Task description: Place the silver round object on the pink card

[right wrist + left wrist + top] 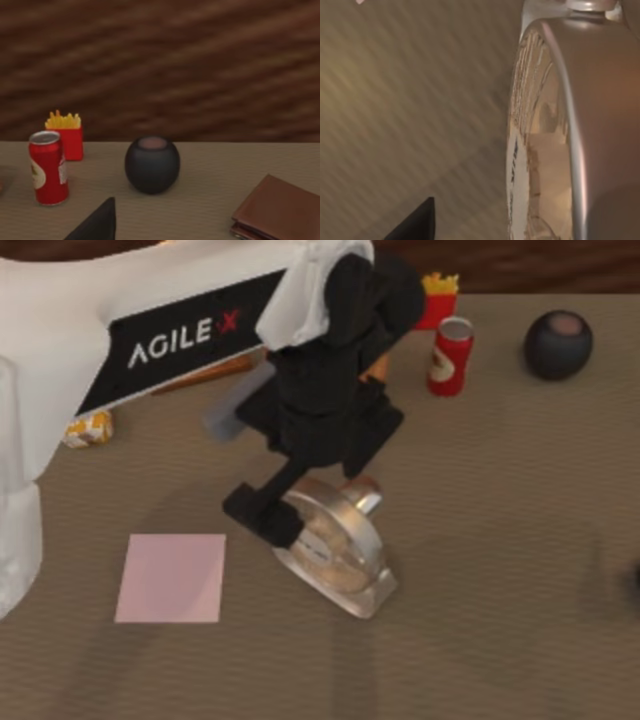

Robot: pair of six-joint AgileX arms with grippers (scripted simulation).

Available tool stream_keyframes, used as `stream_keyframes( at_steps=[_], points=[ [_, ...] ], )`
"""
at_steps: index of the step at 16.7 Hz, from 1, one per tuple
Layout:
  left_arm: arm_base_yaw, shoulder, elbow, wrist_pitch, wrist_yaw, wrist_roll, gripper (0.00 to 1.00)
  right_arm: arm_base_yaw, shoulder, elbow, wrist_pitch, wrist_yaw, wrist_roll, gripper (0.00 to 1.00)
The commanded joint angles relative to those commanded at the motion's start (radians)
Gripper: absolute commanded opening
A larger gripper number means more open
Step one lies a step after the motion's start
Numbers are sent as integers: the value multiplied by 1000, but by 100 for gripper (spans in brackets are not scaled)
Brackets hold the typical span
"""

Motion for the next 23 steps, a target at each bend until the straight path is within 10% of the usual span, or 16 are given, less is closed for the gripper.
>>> stream_keyframes(
  at_steps=[14, 23],
  points=[
    [0, 0, 0, 0, 0, 0, 2, 0, 0, 0, 0, 0, 0, 100],
    [1, -3, 0, -1, 0, 2, 0, 0, 0, 0, 0, 0, 0, 100]
  ],
)
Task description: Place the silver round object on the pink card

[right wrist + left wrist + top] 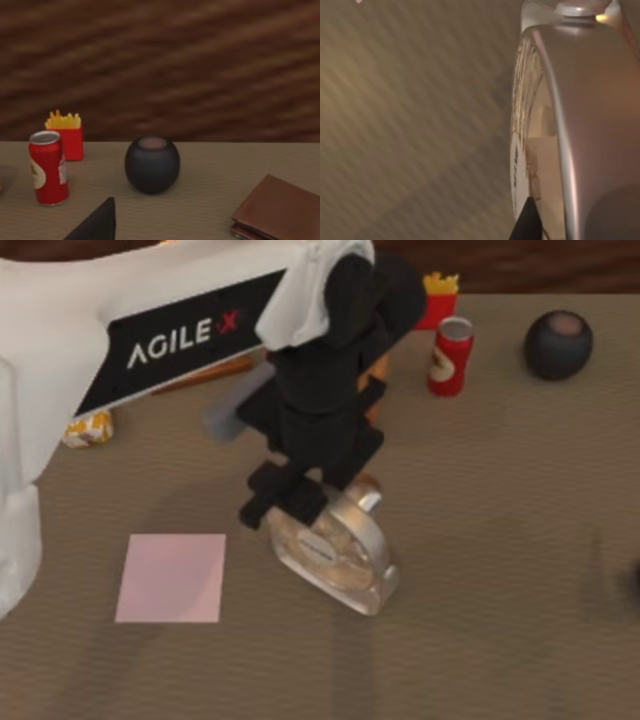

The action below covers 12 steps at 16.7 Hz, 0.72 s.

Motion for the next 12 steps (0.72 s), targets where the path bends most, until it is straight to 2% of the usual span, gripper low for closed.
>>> stream_keyframes(
  at_steps=[8, 12],
  points=[
    [18, 5, 199, -194, 0, -2, 0, 0, 0, 0, 0, 0, 0, 100],
    [13, 4, 202, -198, 0, 0, 0, 0, 0, 0, 0, 0, 0, 100]
  ],
)
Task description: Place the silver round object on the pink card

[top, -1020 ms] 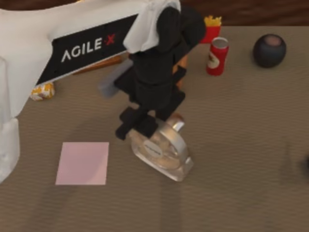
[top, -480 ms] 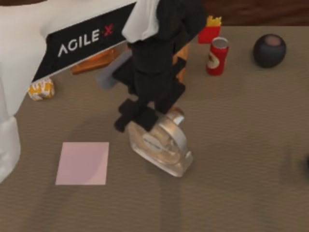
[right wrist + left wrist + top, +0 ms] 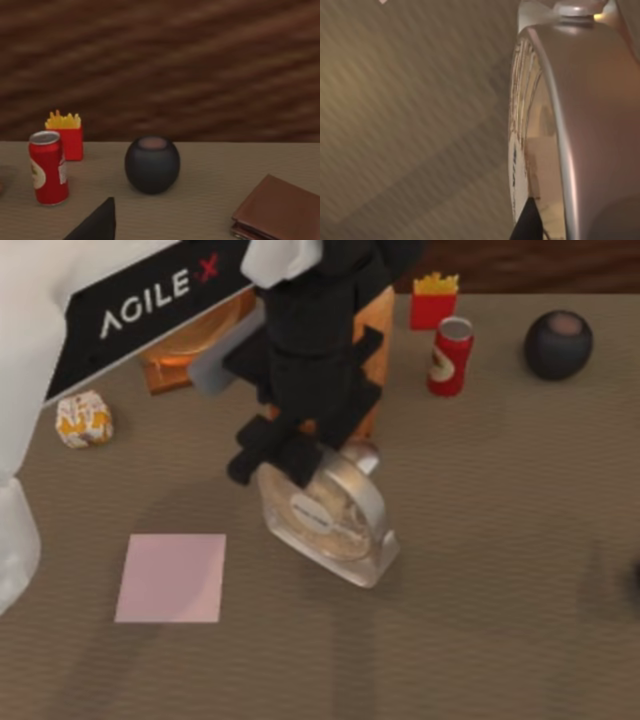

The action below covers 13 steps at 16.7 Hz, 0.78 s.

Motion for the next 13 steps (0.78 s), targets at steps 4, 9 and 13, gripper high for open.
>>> stream_keyframes(
  at_steps=[4, 9, 13],
  points=[
    [55, -65, -71, 11, 0, -41, 0, 0, 0, 0, 0, 0, 0, 100],
    [225, -267, -320, 43, 1, -173, 0, 0, 0, 0, 0, 0, 0, 100],
    [339, -403, -477, 63, 1, -263, 0, 0, 0, 0, 0, 0, 0, 100]
  ],
)
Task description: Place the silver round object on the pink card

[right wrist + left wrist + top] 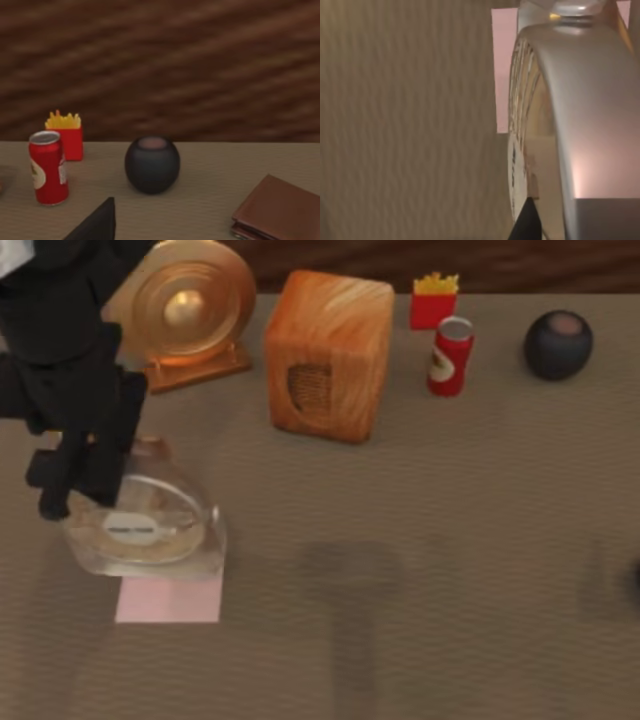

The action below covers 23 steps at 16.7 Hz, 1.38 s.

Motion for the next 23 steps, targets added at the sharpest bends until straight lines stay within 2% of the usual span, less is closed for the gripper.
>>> stream_keyframes(
  at_steps=[6, 12, 16, 23],
  points=[
    [12, -15, -20, 4, 0, -10, 0, 0, 0, 0, 0, 0, 0, 100],
    [18, -3, -134, 134, 0, -13, 0, 0, 0, 0, 0, 0, 0, 100],
    [18, -2, -137, 138, 0, -13, 0, 0, 0, 0, 0, 0, 0, 100],
    [18, -2, -137, 138, 0, -13, 53, 0, 0, 0, 0, 0, 0, 100]
  ],
)
